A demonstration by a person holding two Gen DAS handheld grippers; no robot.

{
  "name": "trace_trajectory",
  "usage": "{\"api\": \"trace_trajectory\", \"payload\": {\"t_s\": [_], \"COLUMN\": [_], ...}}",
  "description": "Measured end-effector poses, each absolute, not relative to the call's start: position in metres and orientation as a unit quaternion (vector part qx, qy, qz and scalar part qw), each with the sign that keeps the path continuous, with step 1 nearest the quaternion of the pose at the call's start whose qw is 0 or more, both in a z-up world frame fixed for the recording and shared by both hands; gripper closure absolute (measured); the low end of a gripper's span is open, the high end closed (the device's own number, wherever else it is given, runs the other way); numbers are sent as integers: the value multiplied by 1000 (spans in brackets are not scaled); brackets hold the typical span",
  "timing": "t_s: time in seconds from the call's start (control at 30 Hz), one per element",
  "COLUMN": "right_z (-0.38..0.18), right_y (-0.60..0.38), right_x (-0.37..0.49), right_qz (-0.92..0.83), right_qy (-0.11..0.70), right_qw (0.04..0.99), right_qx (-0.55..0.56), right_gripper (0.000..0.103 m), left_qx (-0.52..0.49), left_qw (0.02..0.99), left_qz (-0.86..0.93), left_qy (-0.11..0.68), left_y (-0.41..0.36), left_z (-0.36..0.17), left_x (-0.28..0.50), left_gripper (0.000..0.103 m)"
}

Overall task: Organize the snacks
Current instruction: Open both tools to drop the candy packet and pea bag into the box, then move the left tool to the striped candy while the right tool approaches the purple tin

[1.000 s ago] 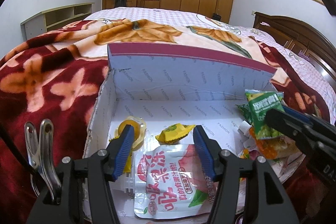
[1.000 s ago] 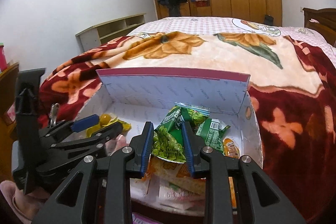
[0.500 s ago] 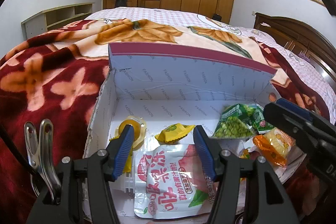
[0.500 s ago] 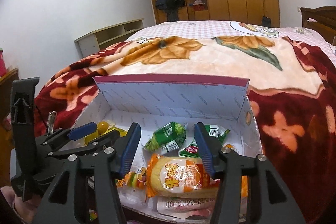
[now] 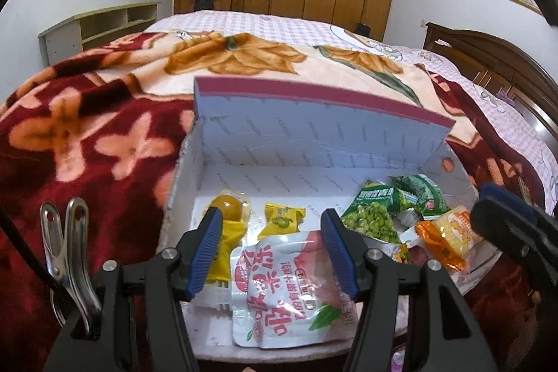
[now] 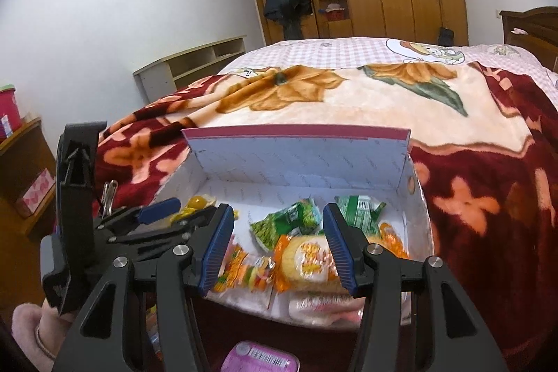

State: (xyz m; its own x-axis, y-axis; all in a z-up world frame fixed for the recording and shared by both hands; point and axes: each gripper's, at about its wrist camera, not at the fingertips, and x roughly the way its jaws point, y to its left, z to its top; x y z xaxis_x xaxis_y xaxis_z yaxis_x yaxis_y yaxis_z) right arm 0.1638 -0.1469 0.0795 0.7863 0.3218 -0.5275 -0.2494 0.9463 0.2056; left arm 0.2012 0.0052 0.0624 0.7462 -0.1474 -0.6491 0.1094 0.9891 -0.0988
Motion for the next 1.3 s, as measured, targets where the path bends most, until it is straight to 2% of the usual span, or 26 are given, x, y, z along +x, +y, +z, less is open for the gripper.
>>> {"api": "trace_trajectory", "payload": {"t_s": [0.27, 0.63, 1.3], "right_z": [83, 84, 60], "right_y": [-150, -151, -152], "right_x": [143, 115, 80], "right_qz": [151, 155, 145], "right_qy": [289, 291, 315], "right_qw": [943, 941, 934], "right_qx": [71, 81, 87], "right_gripper": [48, 48, 48], "left_qx": [-18, -5, 13], "left_qw": [942, 936, 913], "left_qz": [-66, -84, -90], "left_qy": [329, 343, 399], "left_y": [8, 9, 15], "left_z": [88, 96, 57], "left_x": [174, 131, 86], "left_gripper": [41, 41, 41]}}
